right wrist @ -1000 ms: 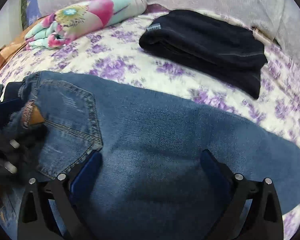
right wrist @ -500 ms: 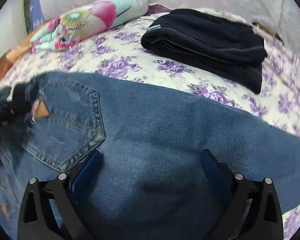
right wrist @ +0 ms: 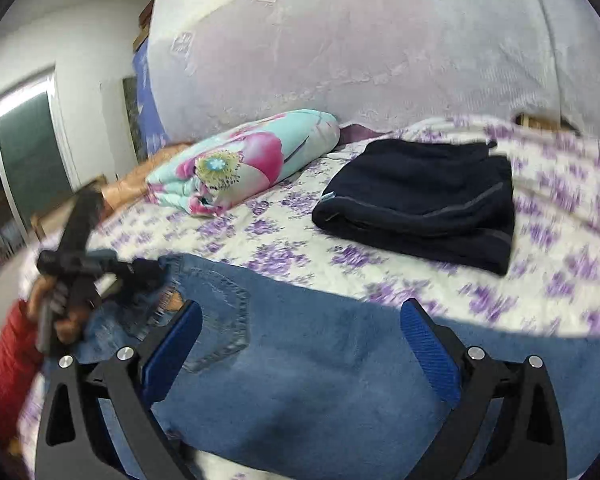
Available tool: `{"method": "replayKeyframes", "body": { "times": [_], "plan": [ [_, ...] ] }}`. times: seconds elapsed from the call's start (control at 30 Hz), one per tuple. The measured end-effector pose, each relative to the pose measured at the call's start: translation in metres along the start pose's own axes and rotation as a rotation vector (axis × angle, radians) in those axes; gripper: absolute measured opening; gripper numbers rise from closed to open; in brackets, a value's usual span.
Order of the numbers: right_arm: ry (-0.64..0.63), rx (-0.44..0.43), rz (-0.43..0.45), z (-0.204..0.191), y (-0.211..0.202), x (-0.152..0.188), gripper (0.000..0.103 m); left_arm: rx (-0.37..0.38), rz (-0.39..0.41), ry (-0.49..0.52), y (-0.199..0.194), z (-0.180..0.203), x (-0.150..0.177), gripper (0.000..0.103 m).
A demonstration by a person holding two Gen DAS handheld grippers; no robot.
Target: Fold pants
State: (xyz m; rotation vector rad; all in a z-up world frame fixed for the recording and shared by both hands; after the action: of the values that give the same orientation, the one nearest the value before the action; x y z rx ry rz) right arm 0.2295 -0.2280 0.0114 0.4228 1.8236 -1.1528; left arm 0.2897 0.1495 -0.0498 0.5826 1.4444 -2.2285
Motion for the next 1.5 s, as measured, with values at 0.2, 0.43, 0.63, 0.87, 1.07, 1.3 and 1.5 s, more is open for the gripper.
{"method": "replayKeyframes", "body": {
  "times": [0.2, 0.43, 0.63, 0.87, 1.07, 1.3, 1.5],
  "plan": [
    [-0.24, 0.115, -0.159, 0.011, 0.031, -0.007, 0.1, 0.025, -0.021, 0.058, 0.007, -0.006, -0.006, 0.098],
    [-0.327, 0.008, -0.373, 0.042, 0.081, 0.001, 0.08, 0.055, 0.0, 0.159, 0.009, 0.001, -0.006, 0.068],
    [-0.309, -0.045, -0.39, 0.035, 0.087, 0.023, 0.015, 0.066, 0.037, 0.139, 0.003, -0.006, -0.01, 0.043],
    [-0.329, 0.084, -0.228, -0.007, -0.003, 0.008, 0.006, 0.104, 0.18, 0.222, -0.038, 0.017, -0.006, 0.01],
    [-0.36, 0.11, -0.107, -0.066, -0.11, 0.029, 0.006, 0.215, 0.268, 0.195, -0.089, 0.029, 0.025, 0.01],
    [-0.345, 0.019, -0.082, -0.135, -0.184, 0.132, 0.001, 0.264, 0.357, 0.055, -0.147, 0.022, 0.113, 0.062],
    [-0.314, 0.046, -0.168, -0.128, -0.178, 0.191, 0.0, 0.42, 0.318, -0.131, -0.161, -0.006, 0.168, 0.072]
  ]
}}
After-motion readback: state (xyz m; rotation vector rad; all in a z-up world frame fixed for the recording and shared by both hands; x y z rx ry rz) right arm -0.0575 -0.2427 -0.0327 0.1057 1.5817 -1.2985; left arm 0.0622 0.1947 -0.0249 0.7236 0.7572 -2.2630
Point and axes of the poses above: each gripper's, at about its wrist camera, not at the fingertips, and y roughly the way its jaws point, z to its right, x to its underside, the point moved 4 cm from there along y, roughly the way its jaws point, and after that the axes turned 1 degree about y, right-handed, at the moved point
